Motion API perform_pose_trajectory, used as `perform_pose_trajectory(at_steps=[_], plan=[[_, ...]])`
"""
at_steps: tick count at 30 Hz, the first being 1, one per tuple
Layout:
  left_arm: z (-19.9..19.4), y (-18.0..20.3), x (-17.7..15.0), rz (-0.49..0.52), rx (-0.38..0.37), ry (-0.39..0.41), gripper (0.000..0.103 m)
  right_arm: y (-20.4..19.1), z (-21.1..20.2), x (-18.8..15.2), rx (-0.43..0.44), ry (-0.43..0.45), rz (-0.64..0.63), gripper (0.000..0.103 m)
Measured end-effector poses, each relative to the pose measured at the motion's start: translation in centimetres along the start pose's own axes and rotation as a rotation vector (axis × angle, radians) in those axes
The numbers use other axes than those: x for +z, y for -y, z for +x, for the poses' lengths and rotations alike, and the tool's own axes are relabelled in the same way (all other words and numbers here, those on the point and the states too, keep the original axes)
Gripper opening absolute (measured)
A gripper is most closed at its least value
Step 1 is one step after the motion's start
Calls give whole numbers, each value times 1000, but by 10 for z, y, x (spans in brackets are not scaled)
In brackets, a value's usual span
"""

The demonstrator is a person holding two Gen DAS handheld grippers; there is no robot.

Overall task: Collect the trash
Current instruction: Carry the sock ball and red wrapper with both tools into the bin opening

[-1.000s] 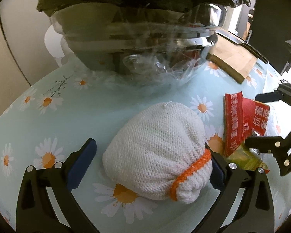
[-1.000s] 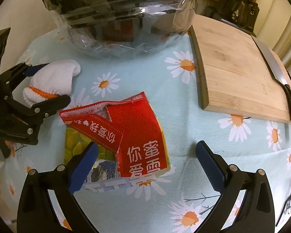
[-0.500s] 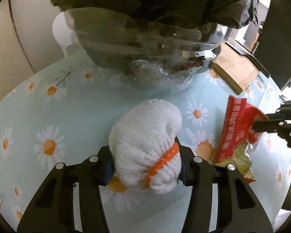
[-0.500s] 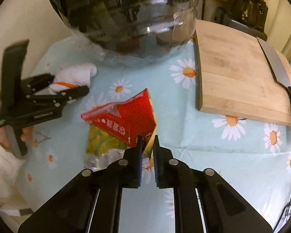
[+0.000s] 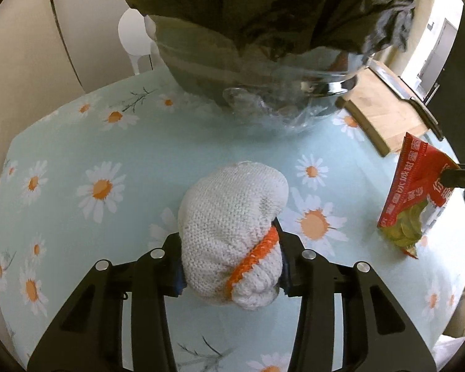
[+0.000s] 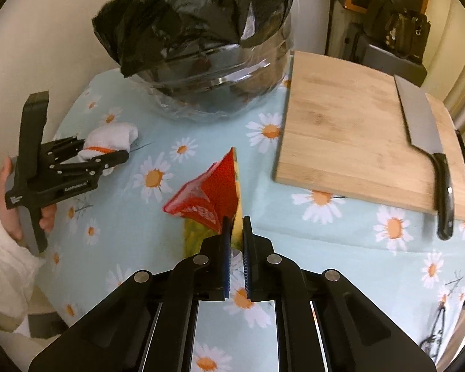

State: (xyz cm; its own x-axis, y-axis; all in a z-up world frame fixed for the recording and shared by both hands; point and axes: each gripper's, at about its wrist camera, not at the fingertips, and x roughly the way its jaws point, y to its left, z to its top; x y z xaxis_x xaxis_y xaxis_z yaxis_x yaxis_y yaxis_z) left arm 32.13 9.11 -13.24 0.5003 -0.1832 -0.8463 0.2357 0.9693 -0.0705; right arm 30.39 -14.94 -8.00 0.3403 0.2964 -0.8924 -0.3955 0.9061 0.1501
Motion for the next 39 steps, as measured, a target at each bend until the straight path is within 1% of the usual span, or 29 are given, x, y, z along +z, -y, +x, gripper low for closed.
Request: perform_pose_trajectory(at_steps=[2, 4, 12, 16, 18, 19, 20, 22, 24, 27, 31, 37, 39], plan=[[-5, 5, -2, 4, 30, -1, 44, 4, -11, 0, 8, 19, -19, 7], [-13, 10, -2, 2, 44, 3, 44, 8, -26, 2, 26, 48, -30, 6], [-46, 22, 7, -60, 69, 28, 44, 19, -76, 12, 63, 137, -107, 7], [-59, 30, 15, -72, 106, 13, 44, 30, -93, 17, 90, 169, -119, 7], [-65, 34, 20, -74, 143, -1, 44, 37, -101, 19, 103, 185, -121, 7], [-68, 36, 22, -74, 158, -7, 44, 38, -105, 19, 114, 185, -115, 7], [-73, 39, 25, -79, 170, -10, 44, 43, -110, 20, 142, 189, -101, 7], [-82, 44, 29, -85, 202, -16, 44, 51, -122, 22, 188, 215, -89, 7], [-91, 48, 32, -92, 217, -20, 44, 56, -133, 26, 205, 240, -91, 7], [-106, 56, 46, -112, 224, -20, 44, 63, -148, 37, 229, 265, -94, 7], [-124, 69, 68, -92, 265, -3, 44, 69, -164, 55, 245, 308, -105, 7], [-146, 74, 96, -89, 282, 23, 44, 69, -179, 83, 253, 352, -147, 7], [-151, 74, 103, -89, 268, 25, 44, 67, -181, 89, 254, 362, -155, 7]])
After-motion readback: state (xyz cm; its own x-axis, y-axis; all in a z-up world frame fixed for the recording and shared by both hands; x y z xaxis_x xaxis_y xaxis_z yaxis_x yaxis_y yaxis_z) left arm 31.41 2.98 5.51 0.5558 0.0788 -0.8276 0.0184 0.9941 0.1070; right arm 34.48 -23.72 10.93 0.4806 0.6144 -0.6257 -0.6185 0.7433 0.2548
